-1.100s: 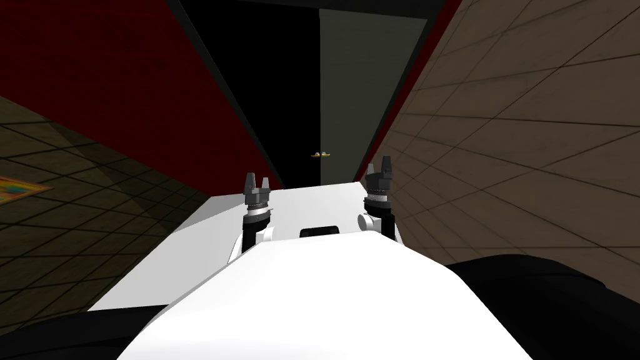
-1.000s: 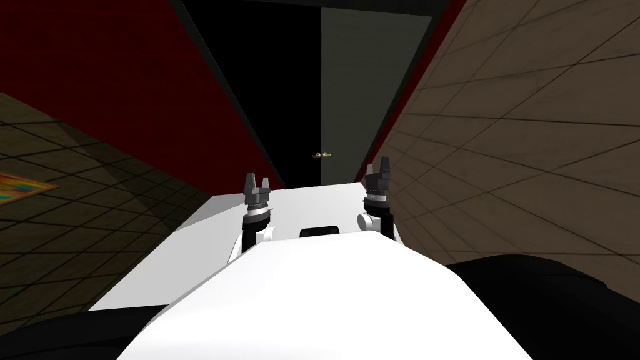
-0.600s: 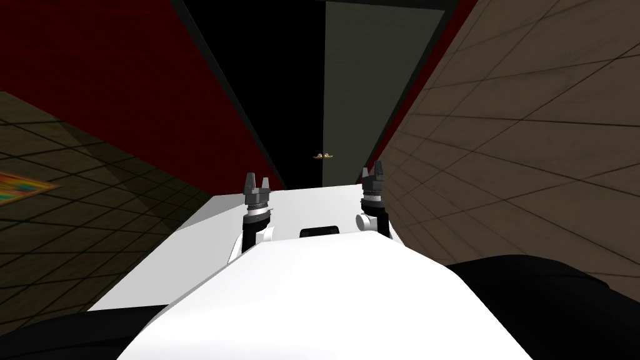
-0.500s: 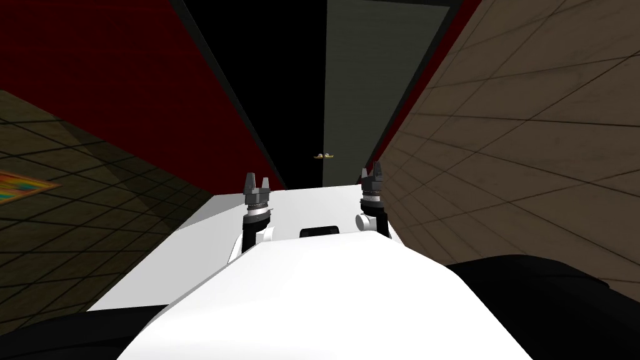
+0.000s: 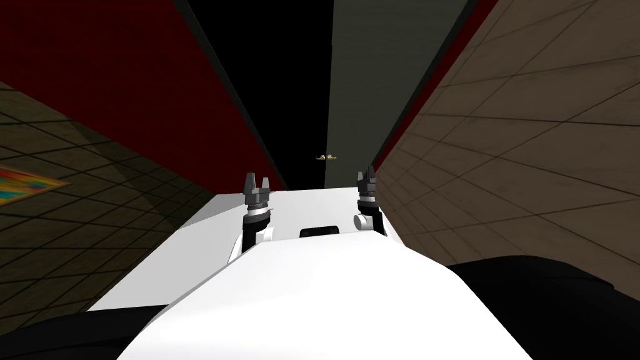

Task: Pull the door open

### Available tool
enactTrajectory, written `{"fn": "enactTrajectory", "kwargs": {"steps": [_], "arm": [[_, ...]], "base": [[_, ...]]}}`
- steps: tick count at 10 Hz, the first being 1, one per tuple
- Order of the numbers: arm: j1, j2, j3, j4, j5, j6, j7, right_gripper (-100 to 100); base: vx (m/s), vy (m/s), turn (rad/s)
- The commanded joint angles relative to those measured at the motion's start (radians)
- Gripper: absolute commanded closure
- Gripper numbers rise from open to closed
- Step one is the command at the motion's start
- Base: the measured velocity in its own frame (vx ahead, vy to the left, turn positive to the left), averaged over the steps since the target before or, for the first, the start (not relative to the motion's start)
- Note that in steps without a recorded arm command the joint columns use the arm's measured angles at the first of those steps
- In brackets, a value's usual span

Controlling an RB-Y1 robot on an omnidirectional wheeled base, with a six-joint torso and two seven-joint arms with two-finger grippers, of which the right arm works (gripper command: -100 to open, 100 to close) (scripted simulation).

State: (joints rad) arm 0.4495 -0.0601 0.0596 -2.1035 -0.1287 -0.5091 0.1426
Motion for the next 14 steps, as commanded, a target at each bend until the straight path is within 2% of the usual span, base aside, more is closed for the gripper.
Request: {"fn": "enactTrajectory", "kwargs": {"steps": [1,14], "arm": [[-0.009,-0.011,0.002,0.035,-0.016,-0.01,-0.001,-100],[-0.094,-0.093,0.027,0.364,-0.155,-0.097,-0.01,-100]], "base": [[0.087,-0.007,0.061],[0.098,-0.003,0.064]]}}
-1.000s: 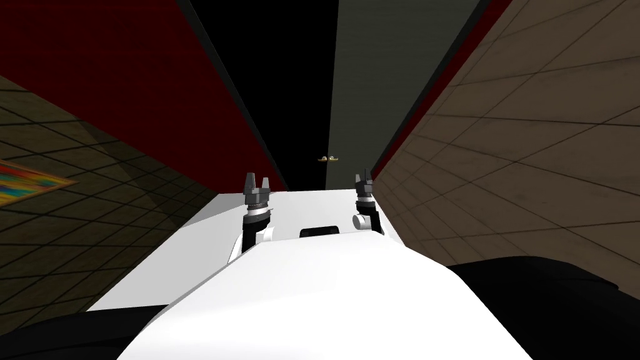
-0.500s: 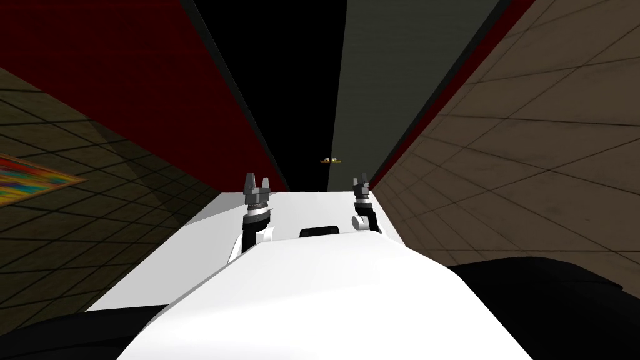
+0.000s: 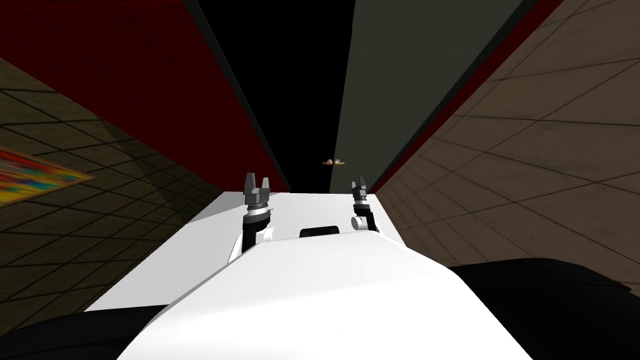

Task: Pull the door open

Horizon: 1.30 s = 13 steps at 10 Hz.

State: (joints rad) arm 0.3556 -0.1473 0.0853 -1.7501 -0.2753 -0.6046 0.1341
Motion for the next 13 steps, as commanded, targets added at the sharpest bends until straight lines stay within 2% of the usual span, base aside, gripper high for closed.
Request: {"fn": "enactTrajectory", "kwargs": {"steps": [1,11,12,13], "arm": [[-0.007,-0.012,0.003,0.038,-0.02,-0.009,-0.002,-100],[-0.08,-0.075,0.024,0.317,-0.138,-0.083,-0.009,-100],[-0.08,-0.075,0.024,0.317,-0.138,-0.083,-0.009,-100],[-0.087,-0.081,0.026,0.344,-0.149,-0.09,-0.009,-100]], "base": [[0.093,-0.006,0.062],[0.098,-0.009,0.073],[0.064,-0.002,0.015],[0.057,-0.001,0.037]]}}
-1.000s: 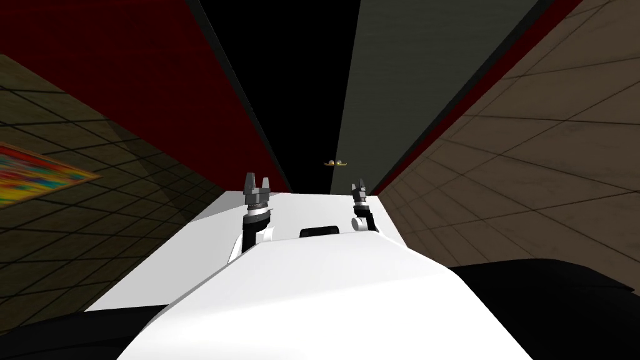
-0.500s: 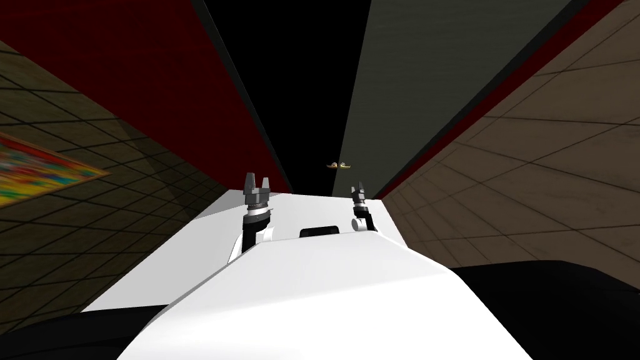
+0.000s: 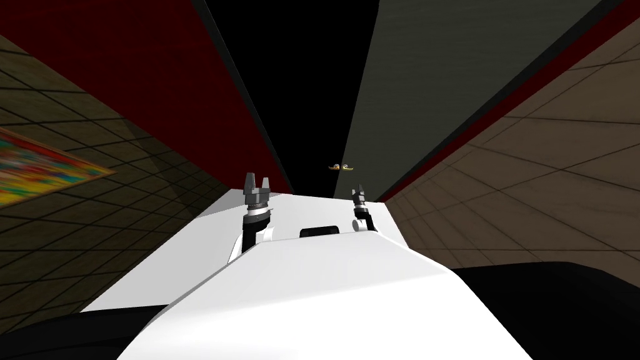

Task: Pull the door open

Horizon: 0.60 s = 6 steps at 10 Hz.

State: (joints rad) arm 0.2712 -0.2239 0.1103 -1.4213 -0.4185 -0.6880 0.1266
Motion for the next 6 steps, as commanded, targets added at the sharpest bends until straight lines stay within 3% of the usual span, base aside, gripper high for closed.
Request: {"fn": "enactTrajectory", "kwargs": {"steps": [1,6], "arm": [[-0.01,-0.01,0.003,0.043,-0.017,-0.014,-0.003,-100],[-0.044,-0.038,0.014,0.174,-0.073,-0.049,-0.006,-100]], "base": [[0.078,-0.011,0.07],[0.095,-0.015,0.069]]}}
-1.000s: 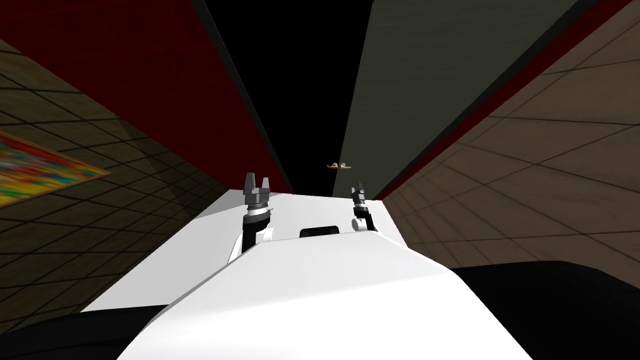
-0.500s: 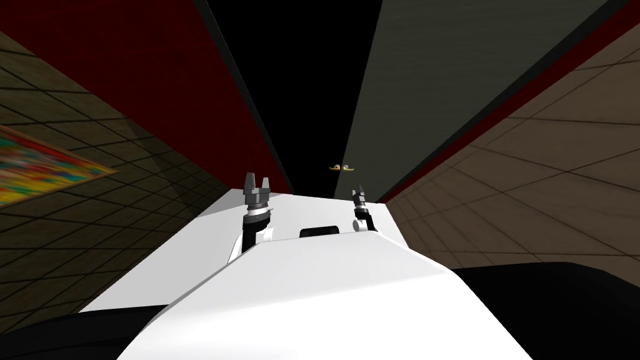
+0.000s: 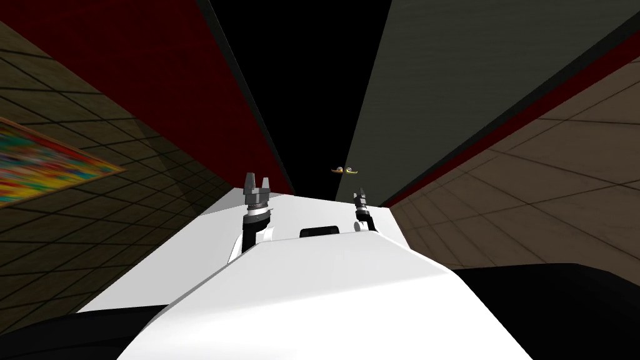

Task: Pull the door open

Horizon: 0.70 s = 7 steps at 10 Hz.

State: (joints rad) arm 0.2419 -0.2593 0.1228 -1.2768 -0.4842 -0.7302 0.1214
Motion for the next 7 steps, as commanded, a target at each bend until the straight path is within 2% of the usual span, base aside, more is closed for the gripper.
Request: {"fn": "enactTrajectory", "kwargs": {"steps": [1,7], "arm": [[-0.015,-0.003,0.001,0.029,-0.007,-0.007,-0.001,-100],[-0.053,-0.033,0.012,0.173,-0.068,-0.045,-0.004,-100]], "base": [[0.066,-0.013,0.018],[0.086,-0.019,0.06]]}}
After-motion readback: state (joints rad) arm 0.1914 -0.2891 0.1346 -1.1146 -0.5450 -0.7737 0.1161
